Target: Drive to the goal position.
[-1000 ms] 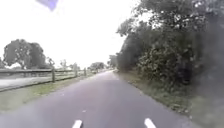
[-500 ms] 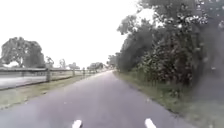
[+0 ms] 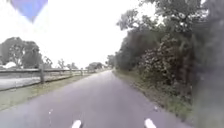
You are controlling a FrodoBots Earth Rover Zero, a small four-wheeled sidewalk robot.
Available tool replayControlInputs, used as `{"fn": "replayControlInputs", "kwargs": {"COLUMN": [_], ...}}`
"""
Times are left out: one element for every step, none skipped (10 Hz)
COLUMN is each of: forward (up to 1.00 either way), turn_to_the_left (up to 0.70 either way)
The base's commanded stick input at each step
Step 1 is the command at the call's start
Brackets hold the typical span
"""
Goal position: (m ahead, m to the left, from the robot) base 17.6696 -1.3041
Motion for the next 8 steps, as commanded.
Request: {"fn": "replayControlInputs", "kwargs": {"forward": [0.8, 0.8, 0.8, 0.8, 0.8, 0.8, 0.8, 0.8], "turn_to_the_left": [0.03, 0.03, 0.03, 0.2, 0.32, 0.12, 0.03, 0.03]}}
